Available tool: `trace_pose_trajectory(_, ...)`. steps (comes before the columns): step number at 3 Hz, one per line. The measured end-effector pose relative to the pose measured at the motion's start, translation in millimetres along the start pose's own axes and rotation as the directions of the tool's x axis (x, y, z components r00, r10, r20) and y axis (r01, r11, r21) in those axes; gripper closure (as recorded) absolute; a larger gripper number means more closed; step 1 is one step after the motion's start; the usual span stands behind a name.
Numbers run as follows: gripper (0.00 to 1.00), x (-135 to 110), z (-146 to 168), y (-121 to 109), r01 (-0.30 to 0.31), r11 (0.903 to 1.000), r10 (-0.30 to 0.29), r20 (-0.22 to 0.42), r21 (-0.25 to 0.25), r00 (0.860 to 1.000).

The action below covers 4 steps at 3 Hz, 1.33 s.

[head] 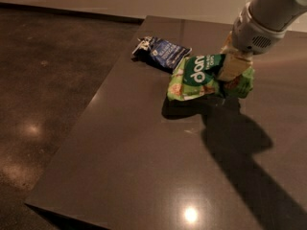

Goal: Move green rice chip bag near redbull can

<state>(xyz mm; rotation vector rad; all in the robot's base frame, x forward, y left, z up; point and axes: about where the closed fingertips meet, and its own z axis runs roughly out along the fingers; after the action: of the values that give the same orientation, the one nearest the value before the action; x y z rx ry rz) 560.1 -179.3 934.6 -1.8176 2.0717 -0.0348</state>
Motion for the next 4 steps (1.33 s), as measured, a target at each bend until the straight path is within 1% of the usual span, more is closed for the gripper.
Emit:
trace_pose_trajectory(1,1.00,18.8,-3.9,-11.9,-0.022,0.9996,0.022,-0.018,0.018,1.000)
trace_pose_trajectory(2,0.84,33.0,1.8,-19.1,-0.027,0.9994,0.028,-0.051,0.020,0.998)
trace_pose_trajectory(3,0.53,48.1,10.6,-24.1,-0.027,0.9994,0.029,-0.097,0.022,0.995)
trace_pose_trajectory(4,0.23,57.0,15.0,-24.7,-0.019,0.9996,0.021,-0.124,0.021,0.992)
